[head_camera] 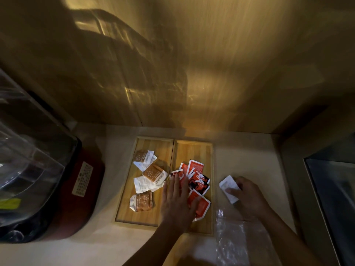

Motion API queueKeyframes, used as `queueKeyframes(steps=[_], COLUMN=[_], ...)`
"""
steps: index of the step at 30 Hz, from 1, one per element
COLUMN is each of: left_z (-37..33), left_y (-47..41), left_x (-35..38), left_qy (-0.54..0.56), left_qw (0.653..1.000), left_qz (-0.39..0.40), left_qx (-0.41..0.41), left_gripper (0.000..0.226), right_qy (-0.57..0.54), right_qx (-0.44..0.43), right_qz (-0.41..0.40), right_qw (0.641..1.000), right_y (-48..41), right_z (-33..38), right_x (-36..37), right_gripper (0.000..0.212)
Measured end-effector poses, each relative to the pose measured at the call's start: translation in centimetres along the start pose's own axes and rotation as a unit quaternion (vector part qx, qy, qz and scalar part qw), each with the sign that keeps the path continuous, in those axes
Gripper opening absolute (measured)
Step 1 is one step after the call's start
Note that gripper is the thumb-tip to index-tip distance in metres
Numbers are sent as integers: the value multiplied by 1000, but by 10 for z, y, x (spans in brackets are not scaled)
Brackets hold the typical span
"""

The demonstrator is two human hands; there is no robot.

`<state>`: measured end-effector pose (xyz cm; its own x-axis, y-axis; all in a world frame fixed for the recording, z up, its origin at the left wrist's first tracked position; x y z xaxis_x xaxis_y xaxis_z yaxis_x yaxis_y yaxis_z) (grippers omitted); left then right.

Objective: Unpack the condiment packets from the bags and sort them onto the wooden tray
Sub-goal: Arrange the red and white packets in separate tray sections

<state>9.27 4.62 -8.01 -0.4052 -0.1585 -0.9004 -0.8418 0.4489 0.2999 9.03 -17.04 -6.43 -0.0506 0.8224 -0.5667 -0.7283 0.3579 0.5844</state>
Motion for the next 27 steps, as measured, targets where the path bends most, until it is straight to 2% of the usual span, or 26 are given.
queueKeyframes(steps=[4, 6, 8, 11, 17, 21, 27], left_z=[2, 0, -2, 4, 44, 70, 94], left_y=[-4, -5, -5, 0, 7, 17, 22], left_x=[1, -5, -15, -35, -53, -46, -29], left_qy=[7, 32, 42, 58, 0, -6, -12], left_qw=[1000, 999, 994, 990, 992, 995, 996], left_qz=[-8, -22, -85, -123, -128, -82, -39], left_qx=[9, 21, 49, 44, -6, -47, -75], left_gripper=[70, 77, 87, 90, 76, 57, 61], right_qy=[-50, -87, -116, -172, -200, -207, -184], right_qx=[-22, -31, -37, -33, 5, 35, 74], right_qz=[-45, -49, -40, 4, 85, 126, 184], right_qw=[997, 995, 992, 984, 976, 970, 963], right_y=[4, 8, 14, 17, 12, 8, 0], right_z=[25, 40, 57, 77, 111, 134, 149], right_x=[-12, -13, -10, 7, 56, 93, 140], right_gripper=[14, 25, 32, 31, 24, 21, 17])
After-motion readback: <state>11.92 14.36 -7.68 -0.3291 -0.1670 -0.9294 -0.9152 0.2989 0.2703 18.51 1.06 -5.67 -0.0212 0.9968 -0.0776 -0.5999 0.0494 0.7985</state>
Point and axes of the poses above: each hand's wrist, its own y-axis away from the middle knuckle, its own x-axis out of the palm, z = x × y, the point moved 7 cm from there along -y, towards the middle knuckle, and after that the axes turned 13 degrees about x, right-handed, at the moved point
